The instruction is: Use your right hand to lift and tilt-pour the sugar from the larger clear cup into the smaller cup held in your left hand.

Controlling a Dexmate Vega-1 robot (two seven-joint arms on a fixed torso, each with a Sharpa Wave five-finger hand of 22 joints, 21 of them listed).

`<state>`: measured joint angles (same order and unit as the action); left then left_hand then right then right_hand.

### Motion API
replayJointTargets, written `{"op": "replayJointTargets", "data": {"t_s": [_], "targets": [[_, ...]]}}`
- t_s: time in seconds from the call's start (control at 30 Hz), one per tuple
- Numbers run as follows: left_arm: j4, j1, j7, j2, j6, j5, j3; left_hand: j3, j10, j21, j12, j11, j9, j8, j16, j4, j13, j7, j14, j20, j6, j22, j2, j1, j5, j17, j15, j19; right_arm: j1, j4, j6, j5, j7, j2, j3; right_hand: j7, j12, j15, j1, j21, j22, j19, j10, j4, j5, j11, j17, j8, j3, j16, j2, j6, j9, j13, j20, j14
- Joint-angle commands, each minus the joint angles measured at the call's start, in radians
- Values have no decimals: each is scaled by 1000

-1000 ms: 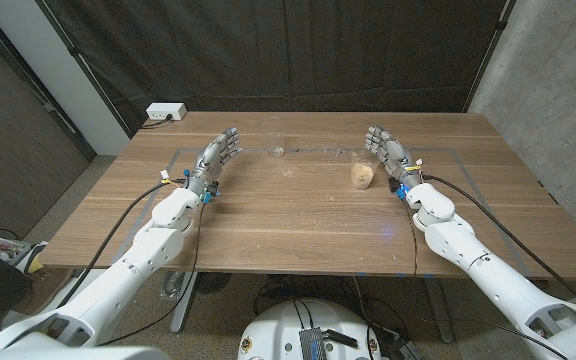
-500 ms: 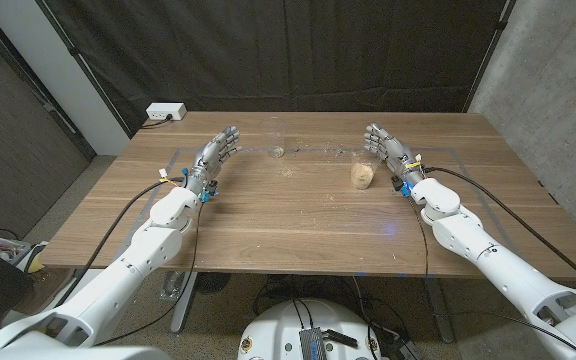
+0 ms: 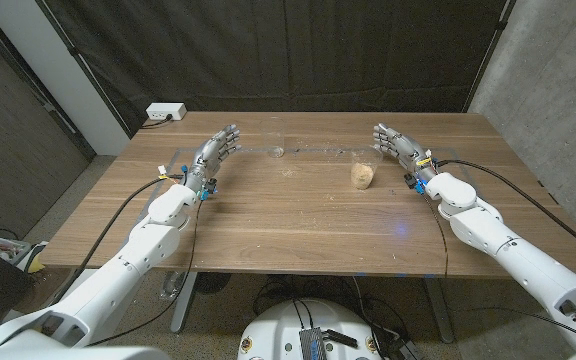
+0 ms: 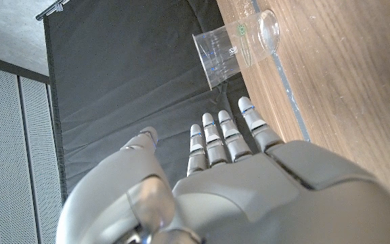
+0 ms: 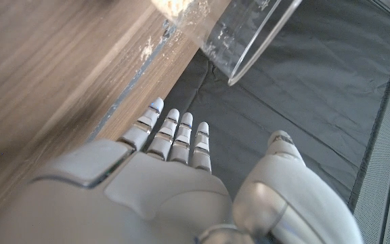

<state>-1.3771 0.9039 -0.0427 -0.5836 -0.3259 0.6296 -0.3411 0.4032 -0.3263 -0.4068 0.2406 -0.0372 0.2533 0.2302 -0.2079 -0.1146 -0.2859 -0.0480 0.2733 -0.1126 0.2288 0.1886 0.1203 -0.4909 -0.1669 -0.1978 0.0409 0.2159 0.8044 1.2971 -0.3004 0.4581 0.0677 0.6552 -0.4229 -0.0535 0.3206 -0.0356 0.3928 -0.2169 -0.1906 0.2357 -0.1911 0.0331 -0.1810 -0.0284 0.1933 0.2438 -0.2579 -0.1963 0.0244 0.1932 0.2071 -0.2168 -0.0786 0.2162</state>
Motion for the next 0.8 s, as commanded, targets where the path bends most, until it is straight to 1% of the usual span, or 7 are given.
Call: {"op": "replayJointTargets", "data": {"t_s": [0.03,0.33,0.4,0.47,0.6,0.67,0.8], "targets": [[-47,17,26,-24,30,-14,0,5,-13,-1,8,1,4,9,-5,2,-2,-3,10,2,12,6,-5,-6,-7,-1,16,13,53,35,33,16,-20,75,46,1,2,-20,-6,-2,-2,7,-12,3,0,6,2,4,1,-6,-4,14,4,-2,3,14],[-81,36,51,-37,44,-23,5,6,-16,-1,9,0,4,10,-6,3,-3,-3,14,2,16,6,-4,-6,-8,-1,19,14,76,5,21,19,12,126,65,-2,6,-32,-6,-2,-3,10,-24,4,2,11,1,6,1,-8,-6,23,4,-3,8,24],[-85,38,56,-39,44,-27,7,6,-16,-1,9,0,5,11,-6,3,-3,-2,15,3,18,6,-4,-7,-8,-1,19,16,85,-2,1,-6,-7,132,64,-4,7,-32,-8,-2,-3,11,-27,4,2,14,1,6,2,-11,-5,26,4,-4,11,30],[-89,39,59,-42,46,-28,8,6,-18,-1,9,-1,5,11,-5,3,-4,-2,15,3,18,6,-4,-7,-8,-1,20,16,93,-11,-26,-38,-34,135,62,-10,13,-43,-10,-2,-3,12,-43,4,2,30,1,10,3,-15,-5,40,4,-5,14,44],[-94,42,62,-45,43,-32,10,7,-20,0,10,-4,5,11,-6,3,-4,-3,17,3,18,7,-4,-7,-8,0,21,16,106,-19,-56,-97,-65,154,54,-18,20,-60,-12,-4,-3,19,-62,6,0,37,0,14,4,-19,-2,58,4,-6,21,63],[-95,45,62,-45,41,-29,12,6,-21,-1,10,-4,5,11,-6,3,-4,-3,18,4,19,7,-4,-6,-8,0,22,17,115,-8,-50,-117,-74,171,52,-19,21,-66,-14,-5,-3,21,-66,6,0,42,0,14,6,-19,-1,59,4,-6,24,64],[-100,50,63,-48,47,-26,14,5,-23,0,11,-3,5,12,-6,2,-5,-5,21,5,22,7,-6,-4,-7,-1,21,18,159,41,-41,-199,-146,221,57,-23,19,-74,-25,-5,-3,23,-63,3,-2,49,1,13,14,-17,8,60,4,-7,27,60]]}}
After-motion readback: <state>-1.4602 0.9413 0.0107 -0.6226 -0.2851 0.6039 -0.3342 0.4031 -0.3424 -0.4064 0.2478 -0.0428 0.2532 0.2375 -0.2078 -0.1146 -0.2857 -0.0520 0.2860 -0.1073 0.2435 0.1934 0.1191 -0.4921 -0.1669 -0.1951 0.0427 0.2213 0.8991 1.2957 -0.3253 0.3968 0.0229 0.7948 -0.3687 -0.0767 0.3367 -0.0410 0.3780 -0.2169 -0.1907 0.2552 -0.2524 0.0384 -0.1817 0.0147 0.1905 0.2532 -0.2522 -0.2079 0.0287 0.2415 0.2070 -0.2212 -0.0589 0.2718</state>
